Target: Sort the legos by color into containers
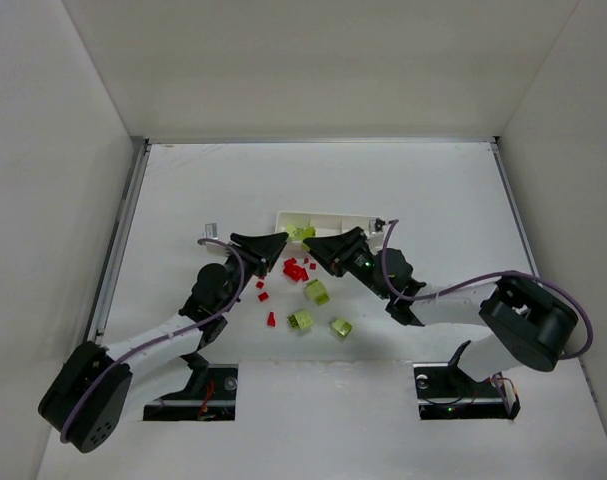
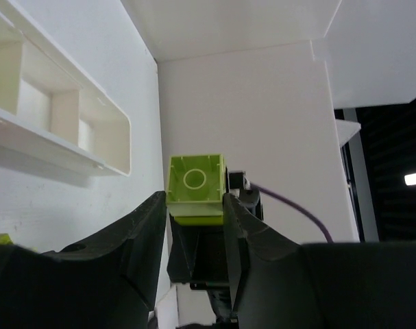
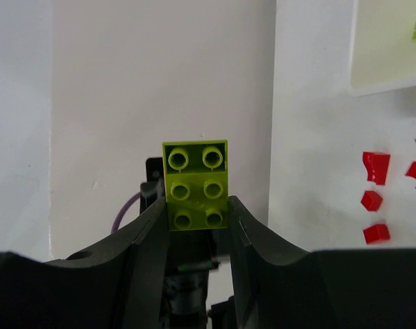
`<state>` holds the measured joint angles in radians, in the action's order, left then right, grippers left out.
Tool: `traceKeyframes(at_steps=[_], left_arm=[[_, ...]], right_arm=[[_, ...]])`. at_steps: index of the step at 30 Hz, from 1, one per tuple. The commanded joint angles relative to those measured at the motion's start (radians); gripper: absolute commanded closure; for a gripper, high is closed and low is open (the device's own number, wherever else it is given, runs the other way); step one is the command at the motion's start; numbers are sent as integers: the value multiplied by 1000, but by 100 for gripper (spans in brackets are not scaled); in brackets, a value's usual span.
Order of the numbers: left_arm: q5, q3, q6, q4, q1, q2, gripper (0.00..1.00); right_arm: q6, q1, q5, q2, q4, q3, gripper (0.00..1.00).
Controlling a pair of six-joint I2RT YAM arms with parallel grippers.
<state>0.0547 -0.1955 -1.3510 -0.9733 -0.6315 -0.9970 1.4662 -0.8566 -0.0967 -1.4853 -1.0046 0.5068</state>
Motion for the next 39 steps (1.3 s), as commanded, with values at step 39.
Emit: traceKeyframes(at_steps=[39], left_arm=[[206,-575,584,613,59,-493,60]], right_arm=[[-632,250,-202,234,767,136,70]])
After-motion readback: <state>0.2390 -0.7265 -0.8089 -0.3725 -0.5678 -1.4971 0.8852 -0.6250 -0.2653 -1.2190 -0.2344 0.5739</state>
